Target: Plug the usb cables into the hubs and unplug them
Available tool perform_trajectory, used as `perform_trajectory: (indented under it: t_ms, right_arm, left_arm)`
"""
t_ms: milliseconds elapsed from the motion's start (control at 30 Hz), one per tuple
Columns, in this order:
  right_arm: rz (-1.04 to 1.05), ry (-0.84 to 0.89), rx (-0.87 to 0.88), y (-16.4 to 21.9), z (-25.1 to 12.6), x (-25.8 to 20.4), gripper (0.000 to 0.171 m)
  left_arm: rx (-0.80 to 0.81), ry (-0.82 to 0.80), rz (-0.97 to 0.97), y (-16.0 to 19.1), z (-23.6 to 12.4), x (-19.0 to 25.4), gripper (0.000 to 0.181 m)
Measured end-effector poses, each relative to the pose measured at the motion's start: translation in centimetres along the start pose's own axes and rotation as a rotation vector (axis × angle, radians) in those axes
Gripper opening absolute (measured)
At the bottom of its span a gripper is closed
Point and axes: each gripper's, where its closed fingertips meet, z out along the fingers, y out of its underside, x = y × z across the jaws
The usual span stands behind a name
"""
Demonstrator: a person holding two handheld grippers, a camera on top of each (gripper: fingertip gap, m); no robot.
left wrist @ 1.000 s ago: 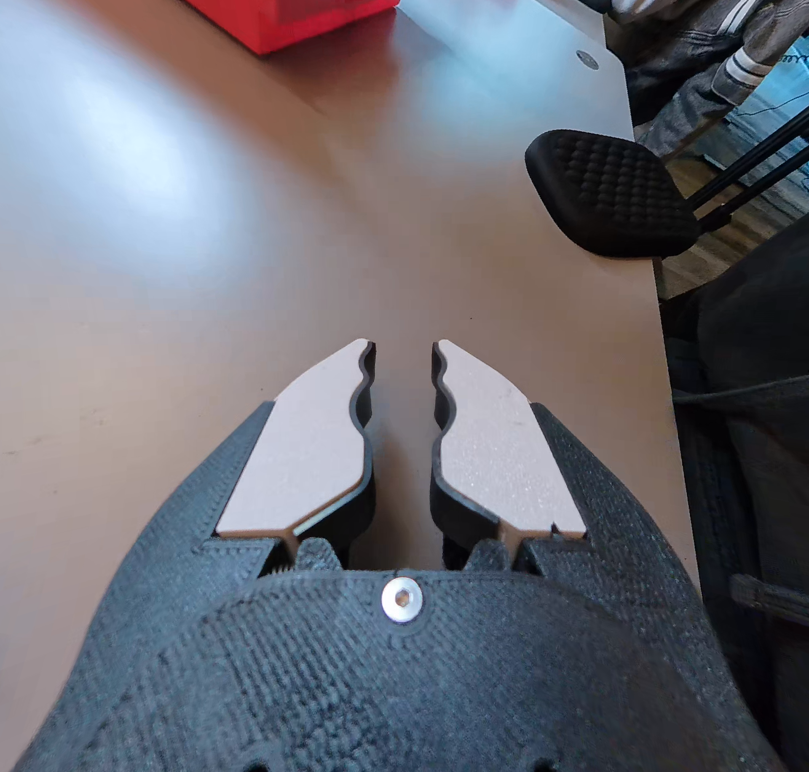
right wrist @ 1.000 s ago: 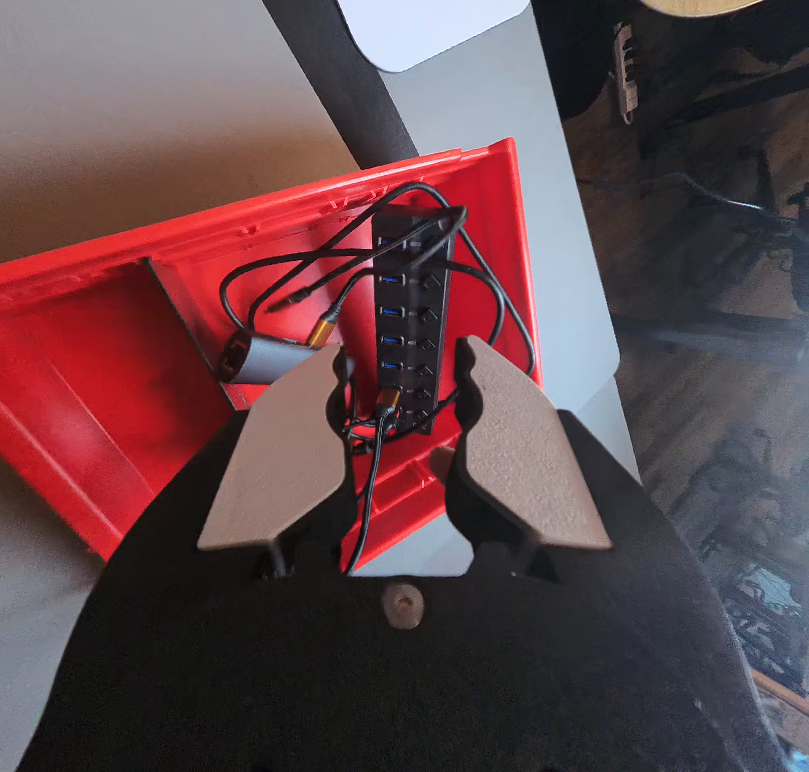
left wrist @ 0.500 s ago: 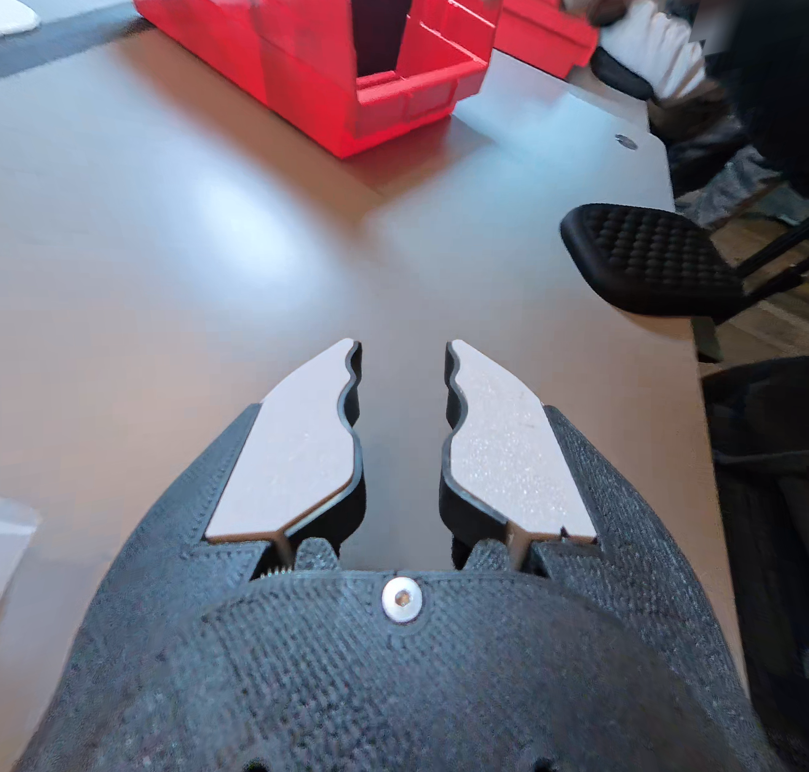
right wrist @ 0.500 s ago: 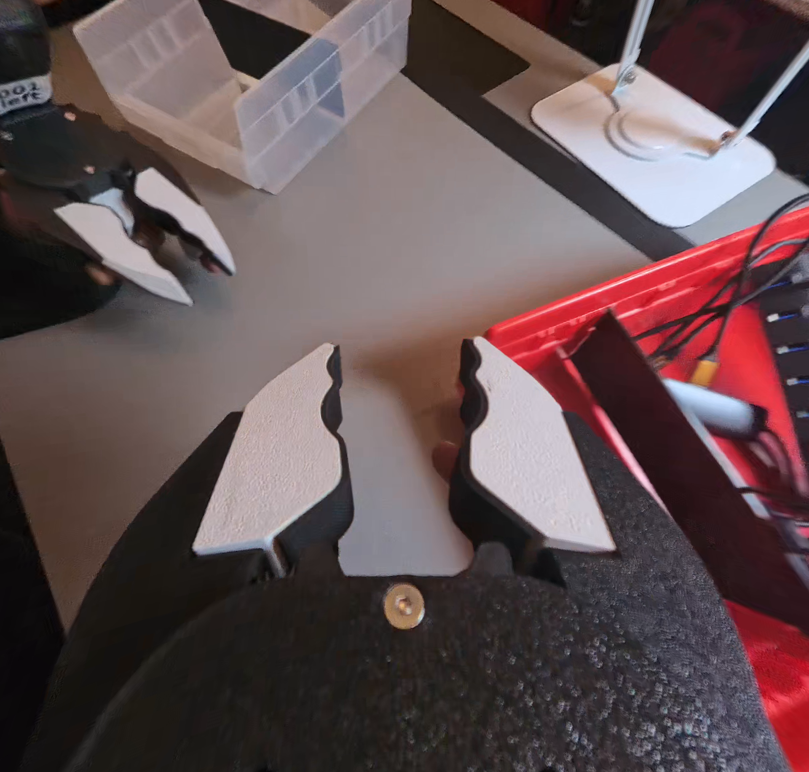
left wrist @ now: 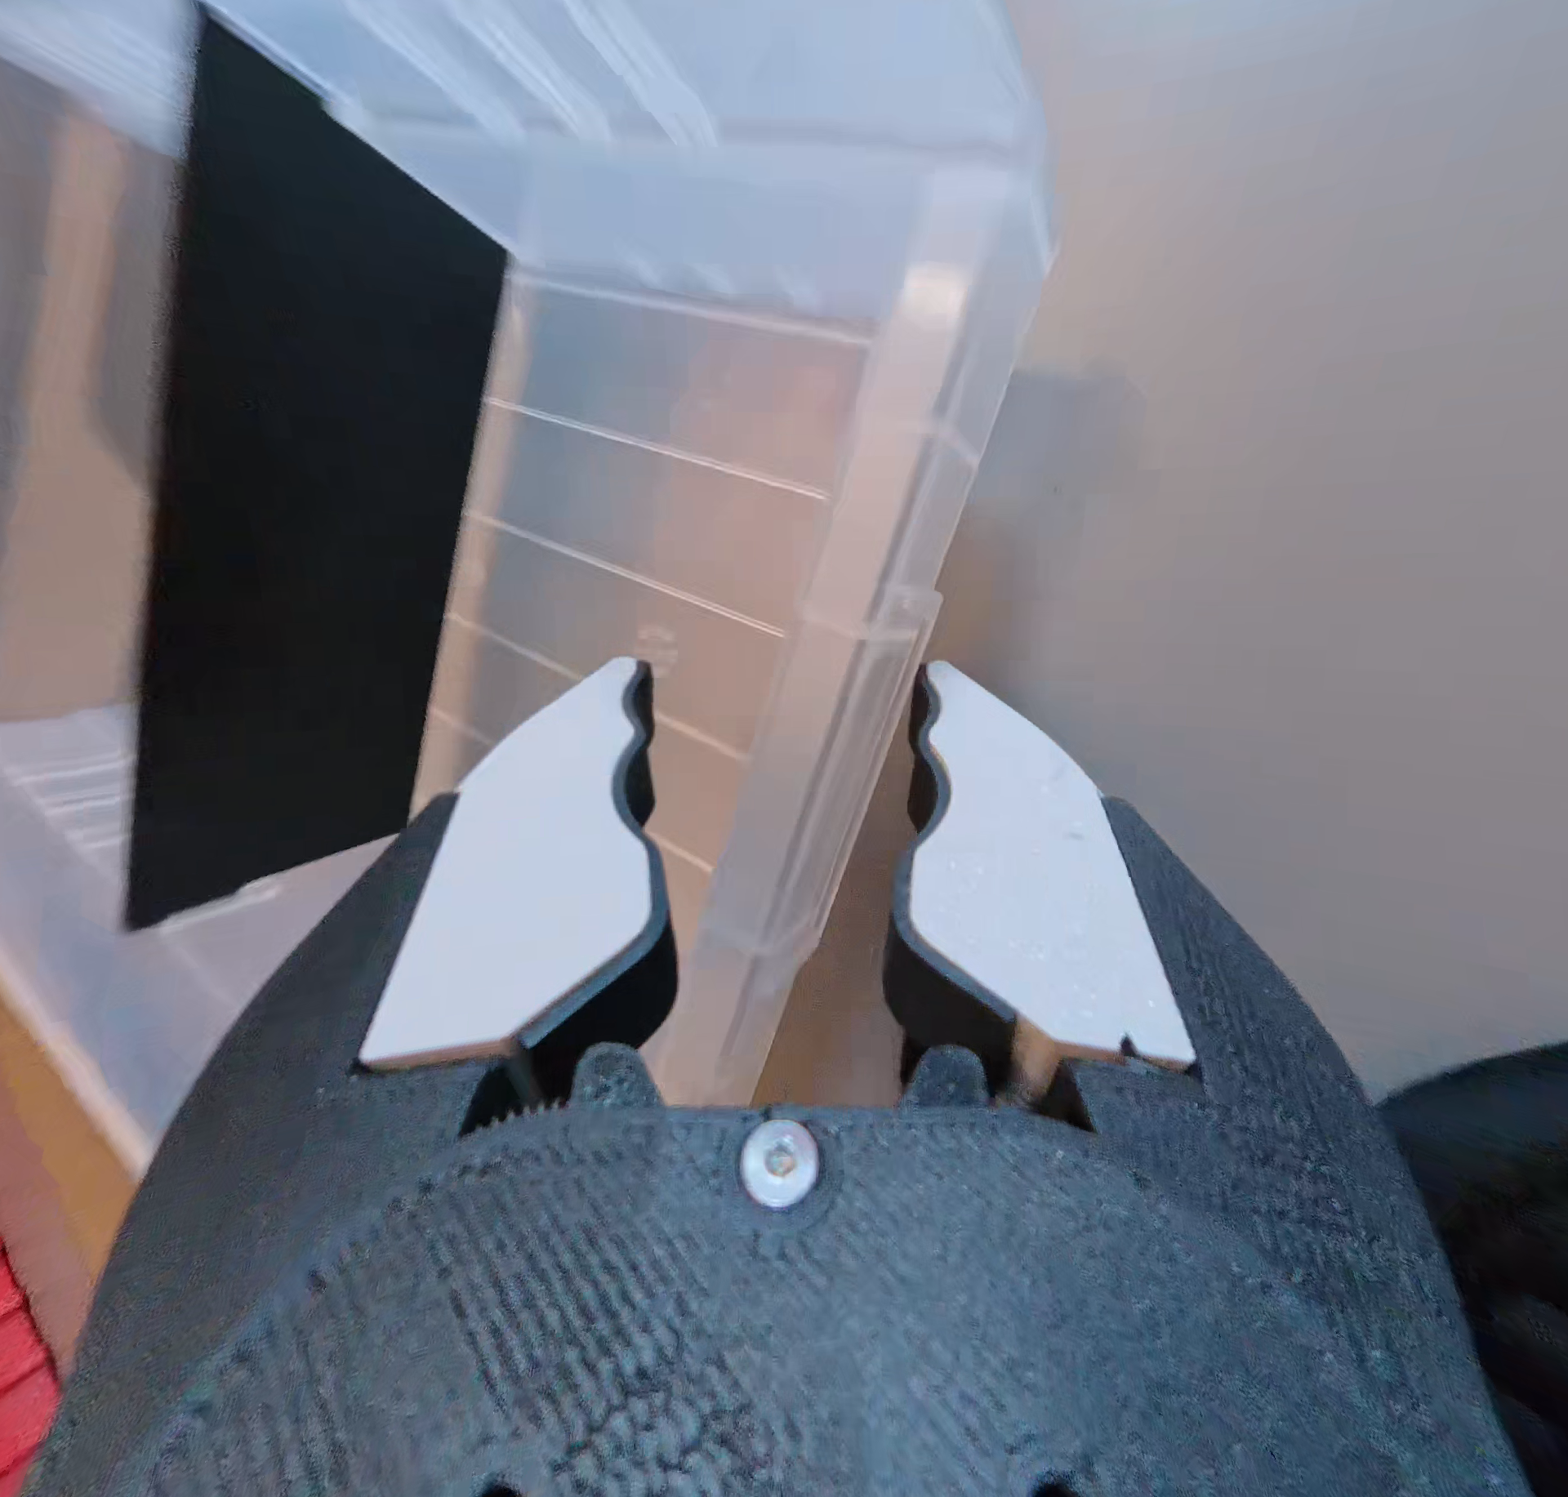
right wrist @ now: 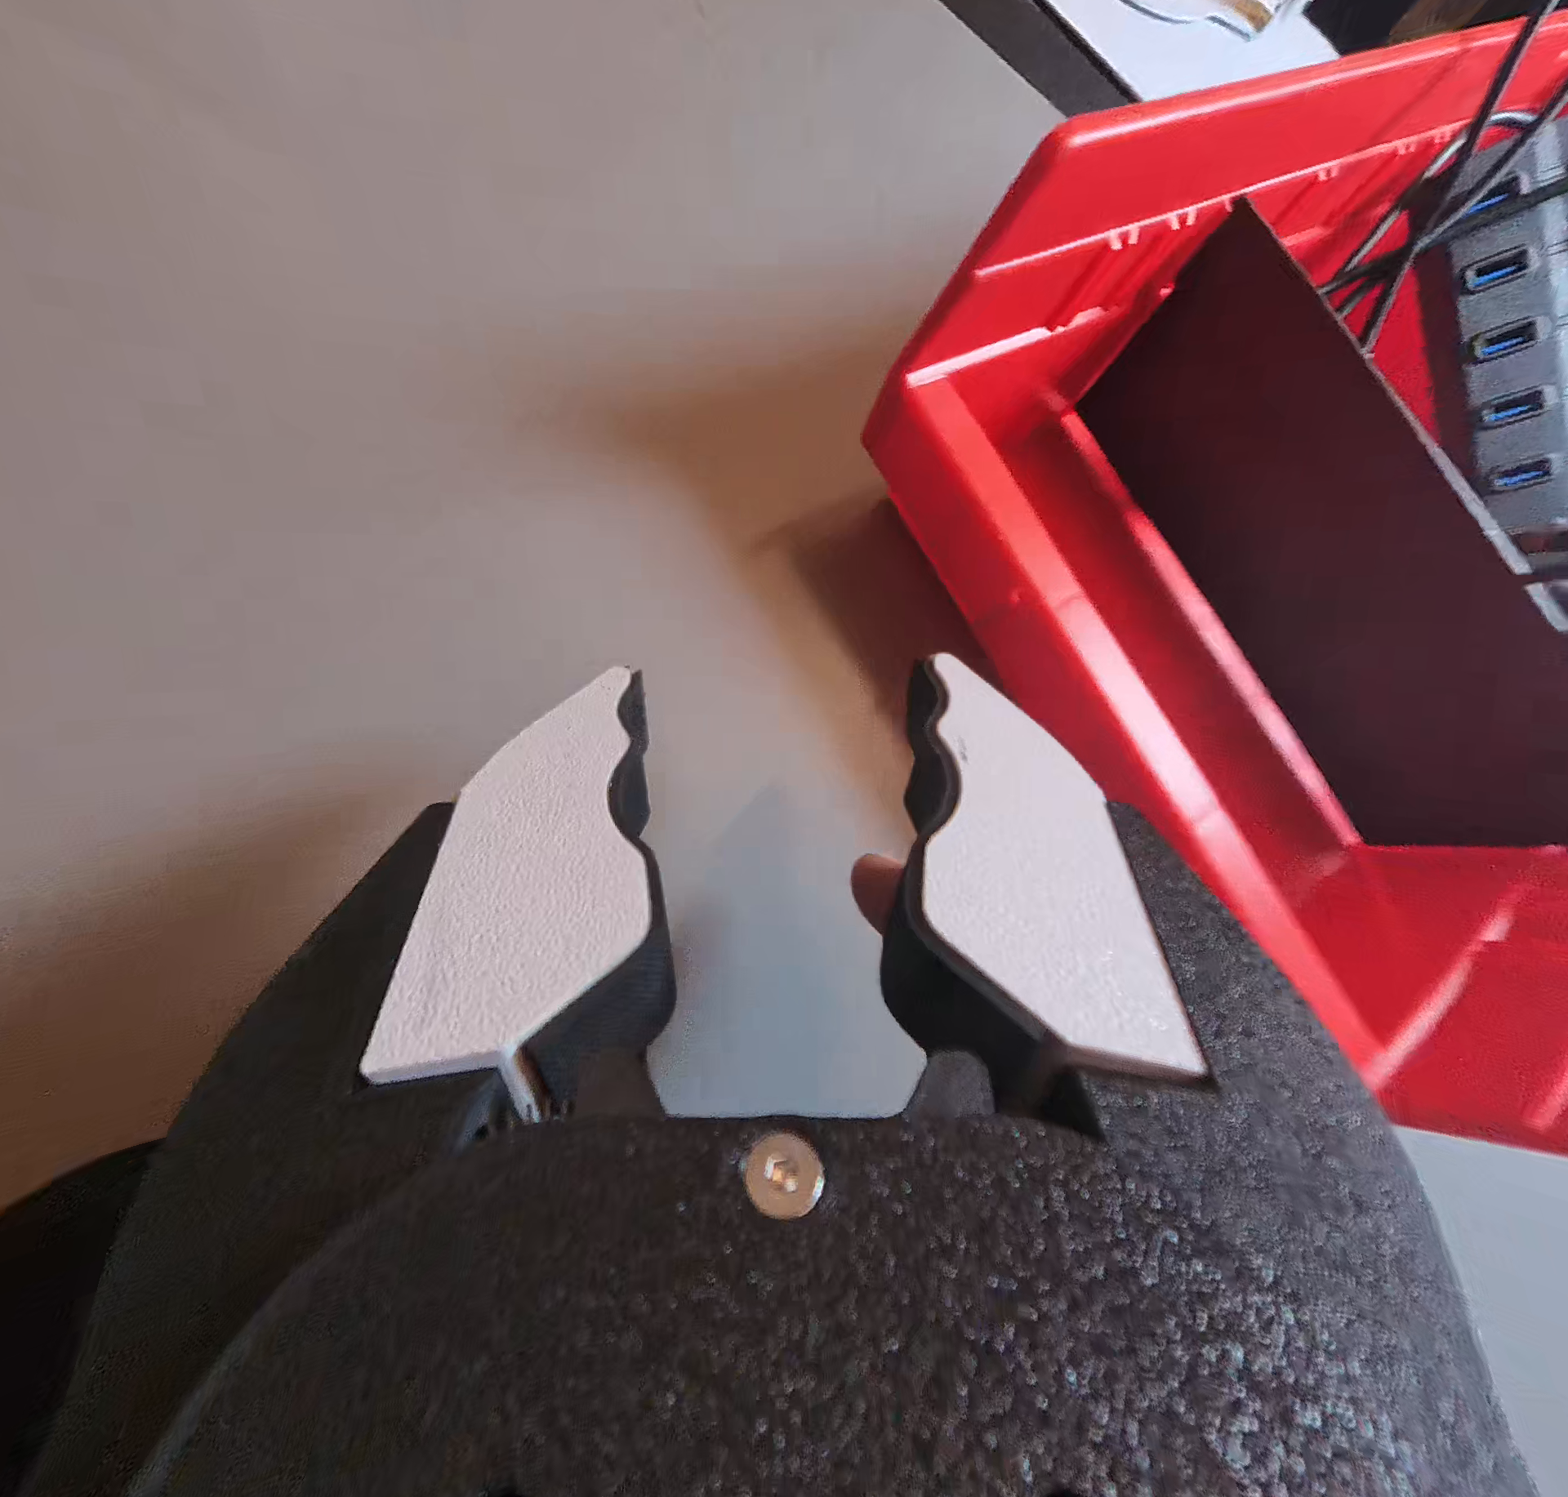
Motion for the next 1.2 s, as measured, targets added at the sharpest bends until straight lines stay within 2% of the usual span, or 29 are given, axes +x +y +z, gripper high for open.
perform_trajectory:
  t_ms: [33, 67, 233, 267, 333, 467, 567, 633, 700, 800, 833, 900, 1000, 1100, 1200]
  right_arm:
    - [-0.052, 0.040, -0.029, -0.1, 0.2, 1.2, 0.060]
    - [-0.114, 0.076, -0.068, -0.1, 0.4, 2.4, 0.059]
    - [-0.472, 0.121, -0.334, 0.9, 2.8, 7.0, 0.061]
    - [-0.533, 0.095, -0.373, 1.2, 3.5, 7.2, 0.052]
    - [-0.630, 0.031, -0.368, 1.1, 4.7, 6.3, 0.031]
    - [-0.677, -0.007, -0.298, 0.0, 4.8, 3.6, 0.032]
    - [-0.688, -0.020, -0.232, -0.1, 3.6, 0.8, 0.032]
    - [-0.727, 0.002, -0.198, 0.2, 2.2, -1.3, 0.033]
    - [-0.736, 0.005, -0.126, 0.0, 0.2, -4.1, 0.032]
    - [-0.563, -0.149, 0.082, -1.9, -4.7, -9.3, 0.038]
    - [-0.473, -0.157, 0.159, -2.9, -6.6, -9.5, 0.038]
    - [-0.296, -0.015, 0.256, -3.9, -9.9, -6.4, 0.036]
    - [0.003, 0.257, 0.280, -1.1, -13.0, 1.0, 0.035]
    - [0.207, 0.334, 0.182, 4.1, -11.7, 4.4, 0.055]
    - [0.285, 0.263, 0.109, 6.6, -8.3, 4.1, 0.064]
  left_arm:
    - [0.018, 0.036, 0.036, -0.2, 0.6, 0.6, 0.042]
    - [0.069, 0.027, 0.082, -0.9, 0.9, 0.7, 0.036]
    - [0.083, -0.052, 0.278, -4.9, 1.4, 2.9, 0.030]
    - [0.098, -0.042, 0.310, -5.9, 1.4, 3.7, 0.030]
    - [0.145, 0.000, 0.372, -8.3, 1.4, 5.7, 0.031]
    - [0.270, 0.040, 0.485, -13.3, 1.8, 8.9, 0.032]
    - [0.370, 0.082, 0.425, -16.2, 1.2, 9.8, 0.040]
    - [0.475, 0.148, 0.325, -17.6, -0.7, 10.3, 0.039]
    - [0.587, 0.293, 0.169, -18.7, -3.6, 11.6, 0.038]
    - [0.677, 0.537, -0.059, -19.5, -7.2, 14.9, 0.038]
    - [0.698, 0.584, -0.124, -19.8, -8.0, 16.0, 0.038]
    - [0.715, 0.649, -0.219, -20.5, -9.0, 18.2, 0.045]
    - [0.676, 0.617, -0.294, -21.9, -8.4, 20.3, 0.057]
    - [0.653, 0.604, -0.376, -24.1, -7.5, 21.7, 0.063]
    - [0.624, 0.545, -0.461, -25.9, -5.6, 22.3, 0.058]
